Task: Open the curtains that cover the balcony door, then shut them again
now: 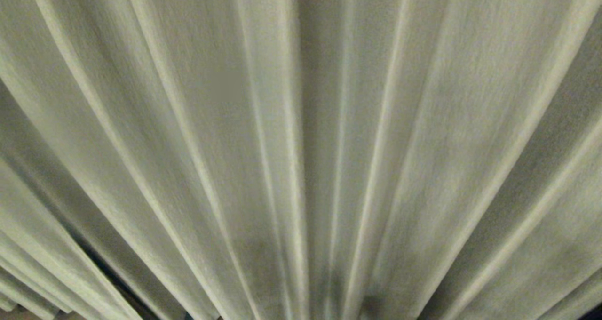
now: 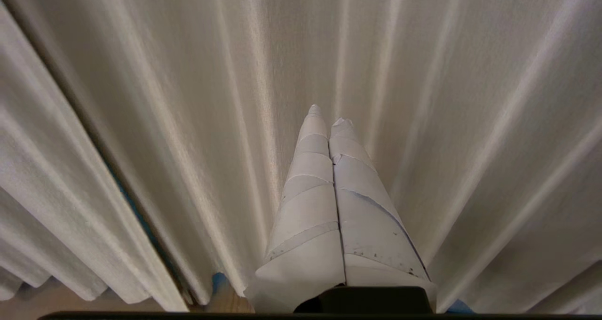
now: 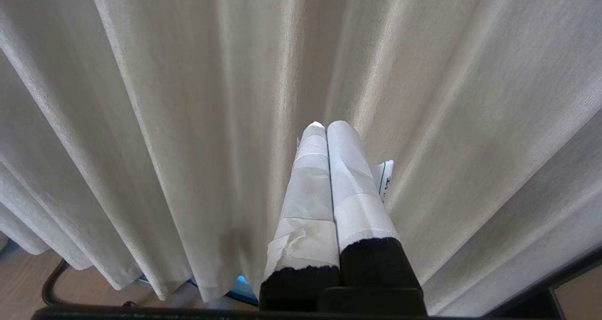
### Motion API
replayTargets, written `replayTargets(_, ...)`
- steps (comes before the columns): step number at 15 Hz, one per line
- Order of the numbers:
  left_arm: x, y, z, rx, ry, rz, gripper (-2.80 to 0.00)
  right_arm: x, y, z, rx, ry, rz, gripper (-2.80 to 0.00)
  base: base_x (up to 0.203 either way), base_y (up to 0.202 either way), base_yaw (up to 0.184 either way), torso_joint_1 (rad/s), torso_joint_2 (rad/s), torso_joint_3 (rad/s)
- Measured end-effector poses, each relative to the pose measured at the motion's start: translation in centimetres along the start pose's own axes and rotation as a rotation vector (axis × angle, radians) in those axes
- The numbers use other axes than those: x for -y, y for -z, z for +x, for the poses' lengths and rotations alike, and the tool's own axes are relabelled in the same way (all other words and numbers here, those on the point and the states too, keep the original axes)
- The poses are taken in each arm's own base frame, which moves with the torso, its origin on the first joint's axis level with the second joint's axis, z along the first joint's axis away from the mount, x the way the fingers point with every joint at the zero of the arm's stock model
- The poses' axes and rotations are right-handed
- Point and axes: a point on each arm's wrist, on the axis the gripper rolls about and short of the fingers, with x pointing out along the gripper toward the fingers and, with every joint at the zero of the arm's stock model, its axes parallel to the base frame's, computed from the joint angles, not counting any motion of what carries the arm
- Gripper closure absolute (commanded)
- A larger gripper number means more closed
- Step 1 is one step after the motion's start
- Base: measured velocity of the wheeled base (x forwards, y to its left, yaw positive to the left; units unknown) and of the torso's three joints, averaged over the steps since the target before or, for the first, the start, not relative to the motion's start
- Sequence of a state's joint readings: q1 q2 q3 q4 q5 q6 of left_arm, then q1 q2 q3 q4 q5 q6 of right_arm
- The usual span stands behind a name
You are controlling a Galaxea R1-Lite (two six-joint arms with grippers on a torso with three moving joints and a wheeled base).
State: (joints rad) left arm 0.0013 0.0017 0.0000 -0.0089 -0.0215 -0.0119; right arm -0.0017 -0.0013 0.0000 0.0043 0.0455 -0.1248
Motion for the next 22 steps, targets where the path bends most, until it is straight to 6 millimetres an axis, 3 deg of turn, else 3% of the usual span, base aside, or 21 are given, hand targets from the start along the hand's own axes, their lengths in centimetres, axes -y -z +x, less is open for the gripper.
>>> replayTargets(22, 0.0, -0.02, -0.01, 0.0, -0.001, 0.0, 0.0, 0.01, -0.01, 0.0, 0.001, 0.004, 0.0, 0.0, 0.0, 0.0, 0.0, 0.0, 0.0, 0.0)
